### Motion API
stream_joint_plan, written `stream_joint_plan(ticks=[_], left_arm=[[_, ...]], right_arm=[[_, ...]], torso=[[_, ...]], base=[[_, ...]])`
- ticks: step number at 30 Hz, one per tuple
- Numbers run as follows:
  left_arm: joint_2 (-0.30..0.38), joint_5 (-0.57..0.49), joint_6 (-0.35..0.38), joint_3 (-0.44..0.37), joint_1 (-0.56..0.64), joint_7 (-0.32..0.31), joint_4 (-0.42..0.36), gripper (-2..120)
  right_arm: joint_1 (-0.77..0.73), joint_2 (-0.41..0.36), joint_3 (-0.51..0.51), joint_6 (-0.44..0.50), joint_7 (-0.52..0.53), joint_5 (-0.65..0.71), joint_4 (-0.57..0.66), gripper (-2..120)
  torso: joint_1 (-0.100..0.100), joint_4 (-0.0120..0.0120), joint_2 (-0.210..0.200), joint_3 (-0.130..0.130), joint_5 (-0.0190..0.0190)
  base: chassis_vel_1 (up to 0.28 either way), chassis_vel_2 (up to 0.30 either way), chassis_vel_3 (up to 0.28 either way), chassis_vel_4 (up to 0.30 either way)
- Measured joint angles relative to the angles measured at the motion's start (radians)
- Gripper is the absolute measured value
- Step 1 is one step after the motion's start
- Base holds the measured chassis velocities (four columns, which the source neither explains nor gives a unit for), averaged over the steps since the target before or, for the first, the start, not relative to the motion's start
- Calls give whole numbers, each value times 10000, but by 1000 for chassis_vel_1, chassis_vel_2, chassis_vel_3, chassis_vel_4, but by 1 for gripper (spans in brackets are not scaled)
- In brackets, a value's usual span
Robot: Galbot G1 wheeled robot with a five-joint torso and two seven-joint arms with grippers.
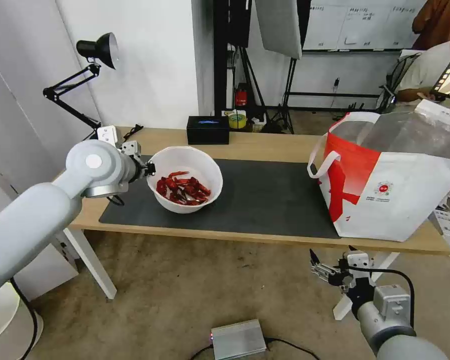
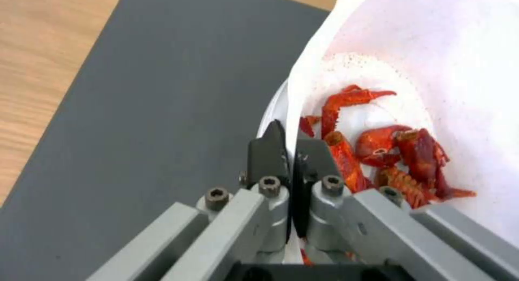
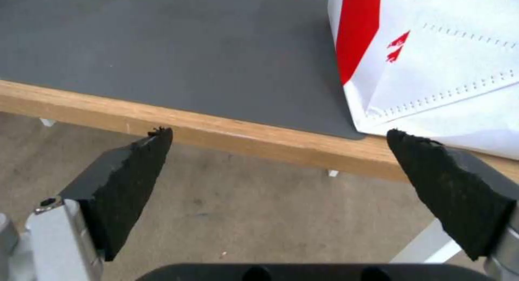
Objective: Pick up the trash from the table and place it into the takeout bag.
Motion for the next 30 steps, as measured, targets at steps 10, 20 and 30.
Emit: stream_joint_plan(ticks=[10, 20, 30], left_arm=[[-296, -646, -87, 553, -1172, -227, 196, 0], [-1007, -1162, -282, 1095, -2407, -697, 324, 0], [-2055, -1579, -375, 1630, -3848, -1156, 1027, 0]], right_arm=[[0, 0, 0, 0, 0, 0, 0, 100], [0, 0, 0, 0, 0, 0, 0, 100], [0, 0, 0, 0, 0, 0, 0, 100]], torso=[[0, 0, 0, 0, 0], [0, 0, 0, 0, 1], [1, 0, 0, -1, 2]], base=[[0, 0, 0, 0], [0, 0, 0, 0], [0, 0, 0, 0]])
